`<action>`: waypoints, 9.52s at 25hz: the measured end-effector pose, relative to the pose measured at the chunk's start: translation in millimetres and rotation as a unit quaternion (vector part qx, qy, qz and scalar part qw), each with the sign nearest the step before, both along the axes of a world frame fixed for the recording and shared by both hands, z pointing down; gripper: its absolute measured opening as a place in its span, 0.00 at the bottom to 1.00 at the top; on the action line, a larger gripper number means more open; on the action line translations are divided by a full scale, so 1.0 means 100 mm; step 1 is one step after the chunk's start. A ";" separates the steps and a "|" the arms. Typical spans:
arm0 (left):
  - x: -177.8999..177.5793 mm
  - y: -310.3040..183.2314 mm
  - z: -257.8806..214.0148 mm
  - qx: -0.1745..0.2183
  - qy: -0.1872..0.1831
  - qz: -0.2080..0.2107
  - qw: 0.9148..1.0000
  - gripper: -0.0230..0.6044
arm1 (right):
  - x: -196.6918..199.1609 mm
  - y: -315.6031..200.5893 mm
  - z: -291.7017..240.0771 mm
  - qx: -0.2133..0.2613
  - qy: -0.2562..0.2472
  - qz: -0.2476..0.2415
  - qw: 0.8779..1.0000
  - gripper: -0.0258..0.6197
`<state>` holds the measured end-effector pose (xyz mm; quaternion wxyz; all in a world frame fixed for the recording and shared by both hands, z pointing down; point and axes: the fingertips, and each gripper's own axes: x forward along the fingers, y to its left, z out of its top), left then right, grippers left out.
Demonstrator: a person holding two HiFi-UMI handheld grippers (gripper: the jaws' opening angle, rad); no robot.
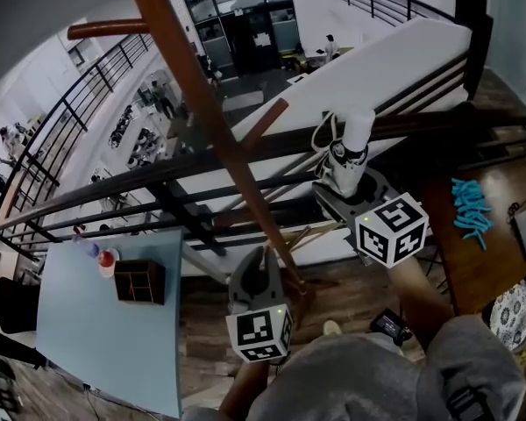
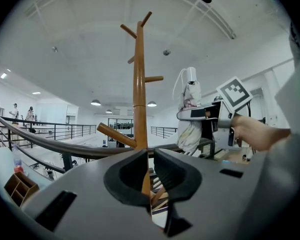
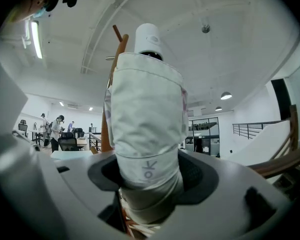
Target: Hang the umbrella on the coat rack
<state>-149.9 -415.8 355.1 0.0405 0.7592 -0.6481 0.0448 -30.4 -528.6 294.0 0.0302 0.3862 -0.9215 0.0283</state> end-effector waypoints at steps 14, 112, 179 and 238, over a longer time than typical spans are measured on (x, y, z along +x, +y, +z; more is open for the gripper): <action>0.00 -0.10 0.00 0.008 -0.004 -0.045 0.999 0.11 | -0.30 -0.39 -0.38 0.030 0.005 -0.051 0.998 0.48; -0.10 -0.02 0.33 -0.031 -0.021 -0.072 0.997 0.11 | -0.85 0.45 1.88 -0.082 0.054 -0.184 0.978 0.49; -0.69 1.49 0.26 0.013 -0.020 0.011 1.000 0.09 | -0.17 2.04 0.55 0.054 0.007 0.056 0.997 0.09; 1.05 4.85 0.20 0.000 -0.089 0.013 0.996 0.09 | 1.33 5.46 0.77 0.038 -0.004 0.052 0.998 0.09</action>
